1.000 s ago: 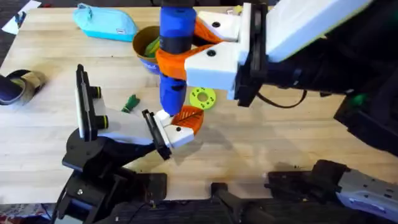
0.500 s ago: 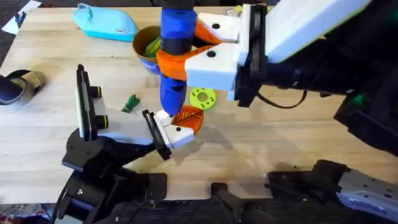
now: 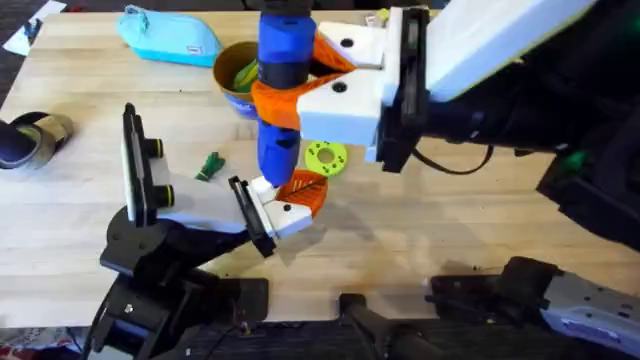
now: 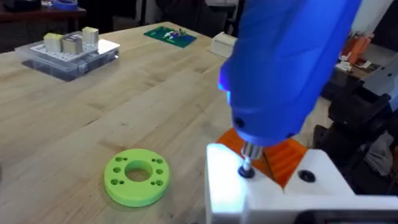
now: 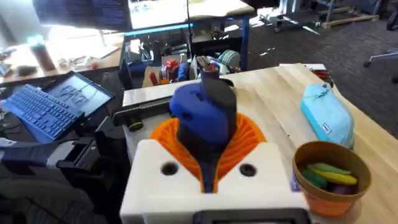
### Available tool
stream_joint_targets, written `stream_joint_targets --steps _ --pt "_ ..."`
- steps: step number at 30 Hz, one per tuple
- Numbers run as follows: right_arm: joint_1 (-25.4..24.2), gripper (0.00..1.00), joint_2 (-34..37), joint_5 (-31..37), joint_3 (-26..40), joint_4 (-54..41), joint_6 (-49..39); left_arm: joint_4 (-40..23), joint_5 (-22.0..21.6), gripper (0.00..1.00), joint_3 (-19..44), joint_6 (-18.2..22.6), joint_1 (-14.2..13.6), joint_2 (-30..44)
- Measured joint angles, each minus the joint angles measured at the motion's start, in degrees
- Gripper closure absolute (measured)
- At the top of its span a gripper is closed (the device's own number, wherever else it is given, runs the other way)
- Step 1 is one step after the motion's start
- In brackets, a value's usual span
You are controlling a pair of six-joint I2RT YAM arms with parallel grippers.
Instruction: Pick up the gripper from the table and insert it into the empty holder that is missing its gripper. Then pick up a screw, insert it into the mounting hole, and use the screwdriver to tighten it. Finally, clean up the table by picking up the vegetable and placing it into the bucket.
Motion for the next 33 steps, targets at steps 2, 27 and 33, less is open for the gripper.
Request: stream_joint_targets --steps 2,27,33 --pt "-0.2 0.944 0.0 0.0 -0.1 1.3 0.0 0.0 0.0 0.986 0.0 0.0 0.0 0.0" --pt "-24.8 0.953 6.5 21.3 -0.2 -22.2 -26.2 0.0 0.0 0.986 0.0 0.0 0.0 0.0" --pt "-28.0 0.955 17.0 26.7 -0.2 -24.6 -42.0 0.0 0.0 0.986 0.0 0.0 0.0 0.0"
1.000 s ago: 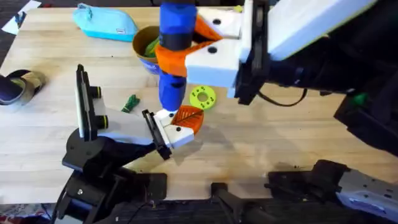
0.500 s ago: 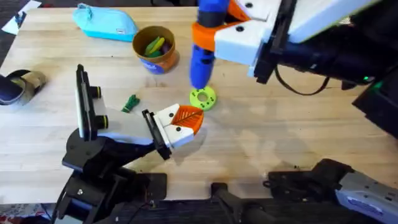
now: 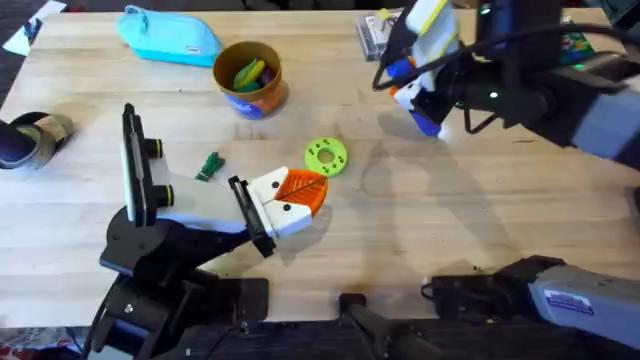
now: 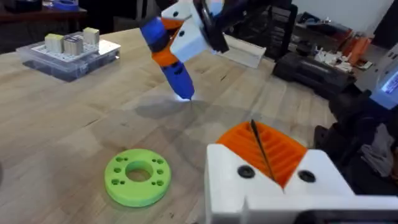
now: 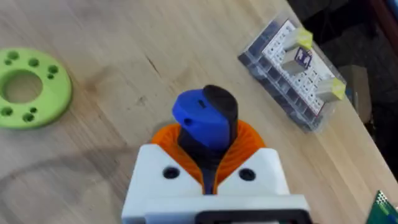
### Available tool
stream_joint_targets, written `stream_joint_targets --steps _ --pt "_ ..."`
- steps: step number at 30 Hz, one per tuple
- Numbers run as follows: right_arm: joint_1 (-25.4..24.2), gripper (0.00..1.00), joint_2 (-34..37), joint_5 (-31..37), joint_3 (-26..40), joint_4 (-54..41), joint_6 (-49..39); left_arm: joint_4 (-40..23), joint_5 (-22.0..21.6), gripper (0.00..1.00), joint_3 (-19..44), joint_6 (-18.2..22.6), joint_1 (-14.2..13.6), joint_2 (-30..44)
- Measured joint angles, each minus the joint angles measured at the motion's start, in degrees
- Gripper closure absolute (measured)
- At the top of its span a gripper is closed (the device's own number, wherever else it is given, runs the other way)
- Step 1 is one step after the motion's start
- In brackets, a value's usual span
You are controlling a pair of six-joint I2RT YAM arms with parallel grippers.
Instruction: Pick up the gripper from the table and insert it into the empty holder that is missing its gripper. Then pick up a screw, insert it into the mounting hole, and use the screwdriver to tighten it. Finally, clean up the table by picking up the vegetable and placing it into the bucket.
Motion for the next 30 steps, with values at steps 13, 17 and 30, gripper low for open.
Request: stream_joint_targets --steps 13,17,30 --pt "4.8 0.693 11.4 4.0 0.0 -3.8 -10.9 0.0 0.0 0.986 0.0 0.0 0.0 0.0" --pt "7.7 0.245 11.4 3.2 0.0 -5.4 -8.0 0.0 0.0 0.986 0.0 0.0 0.0 0.0" --pt "8.7 0.007 1.2 2.6 6.6 -16.8 14.5 0.0 0.0 0.986 0.0 0.0 0.0 0.0"
